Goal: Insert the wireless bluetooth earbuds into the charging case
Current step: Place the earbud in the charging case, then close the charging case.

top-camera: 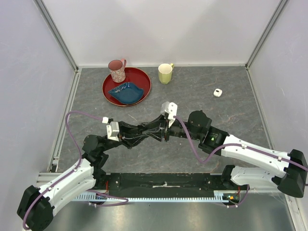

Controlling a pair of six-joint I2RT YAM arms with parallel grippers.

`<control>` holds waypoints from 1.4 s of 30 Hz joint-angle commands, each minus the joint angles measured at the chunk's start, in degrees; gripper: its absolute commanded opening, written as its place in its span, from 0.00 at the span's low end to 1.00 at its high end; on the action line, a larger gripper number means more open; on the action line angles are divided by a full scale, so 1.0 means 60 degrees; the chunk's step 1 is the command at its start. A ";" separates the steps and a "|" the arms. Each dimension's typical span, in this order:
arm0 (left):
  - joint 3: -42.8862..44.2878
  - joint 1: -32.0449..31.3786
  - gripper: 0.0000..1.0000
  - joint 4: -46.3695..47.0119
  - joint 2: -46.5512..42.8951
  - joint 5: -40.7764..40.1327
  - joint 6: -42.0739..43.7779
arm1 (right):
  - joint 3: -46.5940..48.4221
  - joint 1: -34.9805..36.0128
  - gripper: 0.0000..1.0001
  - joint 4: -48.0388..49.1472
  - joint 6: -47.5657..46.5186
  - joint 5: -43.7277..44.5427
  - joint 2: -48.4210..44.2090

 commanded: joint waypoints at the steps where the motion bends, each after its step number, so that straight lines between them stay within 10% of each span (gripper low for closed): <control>1: 0.0255 -0.0004 0.02 0.0402 -0.0045 0.0031 0.0233 | 0.0255 -0.0059 0.41 0.0697 0.0213 0.0484 -0.0370; 10: 0.0284 -0.0004 0.02 0.0080 0.0204 -0.0115 0.0453 | 0.0137 -0.0045 0.52 0.1491 0.0521 0.0570 -0.1116; 22: 0.0255 -0.0019 0.02 -0.0081 0.0175 -0.0262 0.0541 | 0.0355 -0.0073 0.78 -0.0440 0.1516 0.5327 -0.1206; 42: 0.0314 -0.0019 0.02 -0.0419 0.0072 -0.0145 0.0541 | 0.2510 -0.0279 0.78 -0.3679 0.2923 0.5567 0.0845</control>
